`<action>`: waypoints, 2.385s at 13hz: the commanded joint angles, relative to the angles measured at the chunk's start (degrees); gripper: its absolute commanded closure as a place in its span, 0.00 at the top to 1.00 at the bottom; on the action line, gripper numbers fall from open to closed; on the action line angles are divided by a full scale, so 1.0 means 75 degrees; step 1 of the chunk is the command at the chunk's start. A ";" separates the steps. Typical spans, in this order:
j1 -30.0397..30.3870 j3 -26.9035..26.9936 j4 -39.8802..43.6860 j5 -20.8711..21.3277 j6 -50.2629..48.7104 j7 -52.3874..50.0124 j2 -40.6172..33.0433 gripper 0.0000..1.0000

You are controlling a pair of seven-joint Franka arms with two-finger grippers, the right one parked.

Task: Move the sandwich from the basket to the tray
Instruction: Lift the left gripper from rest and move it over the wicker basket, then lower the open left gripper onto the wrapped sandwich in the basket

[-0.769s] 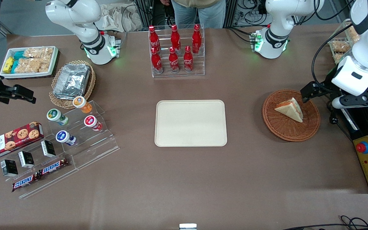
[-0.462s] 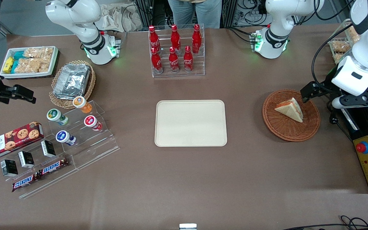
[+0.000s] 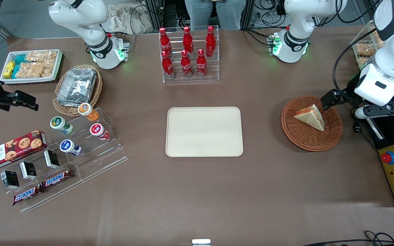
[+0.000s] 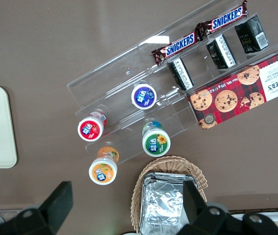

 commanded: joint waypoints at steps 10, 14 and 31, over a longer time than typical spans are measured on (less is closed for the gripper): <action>0.0452 0.0131 -0.2585 -0.0081 0.0281 -0.2661 -0.1774 1.00; 0.0697 0.0120 -0.4345 -0.0022 0.1313 -0.2930 -0.2795 1.00; 0.1143 0.0061 -0.7406 0.0306 0.5240 -0.3728 -0.2153 1.00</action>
